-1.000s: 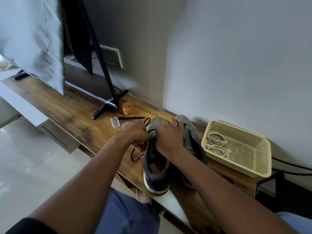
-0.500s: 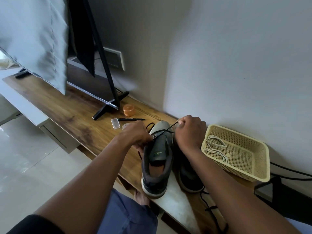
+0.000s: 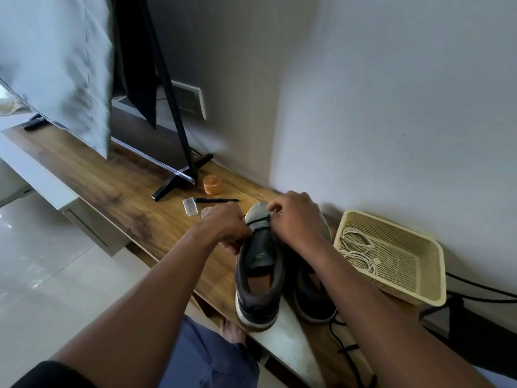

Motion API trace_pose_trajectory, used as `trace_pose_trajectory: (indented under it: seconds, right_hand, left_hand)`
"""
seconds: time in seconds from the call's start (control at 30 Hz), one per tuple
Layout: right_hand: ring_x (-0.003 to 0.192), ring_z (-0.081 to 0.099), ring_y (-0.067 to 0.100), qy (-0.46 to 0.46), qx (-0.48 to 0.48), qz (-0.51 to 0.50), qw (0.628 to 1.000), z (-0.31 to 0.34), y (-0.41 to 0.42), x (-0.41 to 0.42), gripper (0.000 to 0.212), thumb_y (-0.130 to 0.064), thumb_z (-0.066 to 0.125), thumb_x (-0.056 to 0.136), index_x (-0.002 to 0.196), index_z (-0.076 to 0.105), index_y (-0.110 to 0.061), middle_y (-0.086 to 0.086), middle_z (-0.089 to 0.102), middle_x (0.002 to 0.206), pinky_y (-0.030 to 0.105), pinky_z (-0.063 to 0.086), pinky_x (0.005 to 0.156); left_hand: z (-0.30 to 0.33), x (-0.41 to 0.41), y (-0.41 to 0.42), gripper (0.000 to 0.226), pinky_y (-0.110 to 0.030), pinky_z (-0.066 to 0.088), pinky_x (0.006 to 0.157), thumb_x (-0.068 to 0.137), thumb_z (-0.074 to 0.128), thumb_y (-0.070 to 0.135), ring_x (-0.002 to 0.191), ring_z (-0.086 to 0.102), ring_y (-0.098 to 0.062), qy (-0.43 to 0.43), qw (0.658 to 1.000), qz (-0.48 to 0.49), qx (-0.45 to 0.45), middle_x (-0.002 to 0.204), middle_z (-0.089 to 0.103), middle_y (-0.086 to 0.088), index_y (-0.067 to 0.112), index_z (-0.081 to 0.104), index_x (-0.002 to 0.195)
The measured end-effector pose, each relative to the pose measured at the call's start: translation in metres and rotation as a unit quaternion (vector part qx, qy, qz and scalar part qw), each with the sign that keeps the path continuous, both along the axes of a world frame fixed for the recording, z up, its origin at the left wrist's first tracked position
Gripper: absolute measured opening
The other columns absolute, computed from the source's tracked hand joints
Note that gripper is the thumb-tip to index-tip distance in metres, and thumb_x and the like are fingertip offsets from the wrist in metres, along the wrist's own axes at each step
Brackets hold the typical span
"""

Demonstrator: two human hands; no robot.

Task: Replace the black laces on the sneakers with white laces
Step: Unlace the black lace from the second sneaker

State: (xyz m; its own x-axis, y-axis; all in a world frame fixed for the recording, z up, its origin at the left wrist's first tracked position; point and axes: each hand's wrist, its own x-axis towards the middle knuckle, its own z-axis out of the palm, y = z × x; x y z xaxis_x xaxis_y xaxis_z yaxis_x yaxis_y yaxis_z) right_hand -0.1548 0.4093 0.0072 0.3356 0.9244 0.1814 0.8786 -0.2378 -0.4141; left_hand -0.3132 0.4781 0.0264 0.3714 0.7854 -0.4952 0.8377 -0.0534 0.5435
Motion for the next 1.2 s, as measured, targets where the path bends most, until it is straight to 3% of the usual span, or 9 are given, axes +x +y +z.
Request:
trace_pose_trajectory:
  seconds: [0.1,0.23,0.4,0.53,0.6,0.7,0.83,1.1,1.2]
  right_hand:
    - [0.110,0.052,0.028,-0.089,-0.034,0.082,0.992,-0.008,-0.002,-0.023,0.028,-0.023,0.056,0.076,0.097,0.075,-0.028,-0.006,0.067,0.109,0.044,0.040,0.092]
    - [0.107,0.057,0.032,-0.155,-0.094,0.048,0.982,-0.020,-0.005,-0.033,0.006,-0.021,0.061,0.079,0.082,0.065,-0.024,0.002,0.065,0.100,0.048,0.040,0.095]
    - [0.093,0.061,0.030,-0.194,-0.054,0.009,0.979,-0.022,-0.008,-0.035,0.027,-0.007,0.060,0.077,0.067,0.042,-0.024,0.001,0.065,0.079,0.046,0.038,0.086]
    - [0.097,0.057,0.027,-0.178,-0.036,0.031,0.983,-0.022,-0.004,-0.026,0.015,-0.018,0.062,0.085,0.071,0.060,-0.023,-0.004,0.066,0.082,0.042,0.036,0.082]
    - [0.097,0.058,0.026,-0.112,-0.023,0.040,0.993,-0.019,-0.001,-0.021,0.013,-0.029,0.063,0.089,0.082,0.071,-0.023,-0.004,0.069,0.086,0.040,0.041,0.083]
    - [0.086,0.064,0.030,0.057,-0.035,0.013,0.998,-0.016,0.001,-0.014,0.023,-0.033,0.064,0.090,0.075,0.067,-0.016,0.002,0.068,0.078,0.039,0.050,0.075]
    - [0.083,0.068,0.026,0.252,-0.028,-0.060,0.965,-0.014,0.005,-0.006,0.018,-0.025,0.069,0.091,0.082,0.076,-0.012,0.003,0.073,0.078,0.037,0.054,0.077]
    - [0.059,0.061,0.004,0.549,0.122,-0.166,0.810,0.004,0.007,0.001,0.023,-0.010,0.065,0.095,0.073,0.073,-0.014,-0.010,0.068,0.062,0.021,0.044,0.057]
    - [0.068,0.057,0.013,0.644,0.166,-0.180,0.725,0.006,0.007,0.008,0.022,-0.007,0.063,0.095,0.076,0.071,-0.013,-0.004,0.066,0.069,0.025,0.035,0.054]
  left_hand:
    - [0.002,0.000,-0.002,0.010,-0.026,0.058,0.049,0.094,0.063,0.010,0.058,0.077,-0.022,0.007,1.000,-0.004,0.011,0.065,0.076,-0.011,0.003,0.071,0.092]
    - [0.004,-0.001,-0.001,0.013,-0.026,0.059,0.055,0.093,0.061,0.011,0.060,0.077,-0.020,0.013,1.000,-0.003,0.010,0.068,0.077,-0.010,0.005,0.073,0.092]
    - [0.004,0.001,-0.003,0.010,-0.024,0.056,0.049,0.093,0.064,0.009,0.060,0.077,-0.021,0.017,1.000,-0.003,0.002,0.066,0.076,-0.011,0.003,0.072,0.095]
    - [0.003,0.000,-0.005,0.008,-0.023,0.055,0.046,0.093,0.068,0.010,0.058,0.077,-0.022,0.007,1.000,0.006,-0.003,0.065,0.076,-0.011,0.003,0.071,0.095]
    - [0.003,0.000,-0.005,0.010,-0.025,0.056,0.046,0.093,0.069,0.014,0.057,0.076,-0.023,0.001,1.000,0.013,-0.001,0.065,0.076,-0.010,0.004,0.071,0.093]
    - [0.000,0.003,-0.007,0.015,-0.025,0.057,0.047,0.092,0.068,0.019,0.055,0.076,-0.022,-0.006,1.000,0.017,0.004,0.064,0.075,-0.009,0.006,0.073,0.088]
    - [0.001,0.005,-0.006,0.013,-0.025,0.057,0.046,0.091,0.070,0.018,0.054,0.075,-0.022,-0.006,1.000,0.024,0.008,0.063,0.075,-0.009,0.006,0.074,0.085]
    - [0.000,0.002,-0.002,0.014,-0.032,0.065,0.059,0.092,0.070,0.014,0.060,0.077,-0.023,0.009,1.000,0.023,-0.002,0.067,0.076,-0.013,0.001,0.073,0.098]
    - [-0.001,0.001,-0.001,0.015,-0.027,0.060,0.051,0.093,0.070,0.016,0.059,0.077,-0.022,0.017,1.000,0.024,-0.001,0.066,0.076,-0.012,0.002,0.072,0.099]
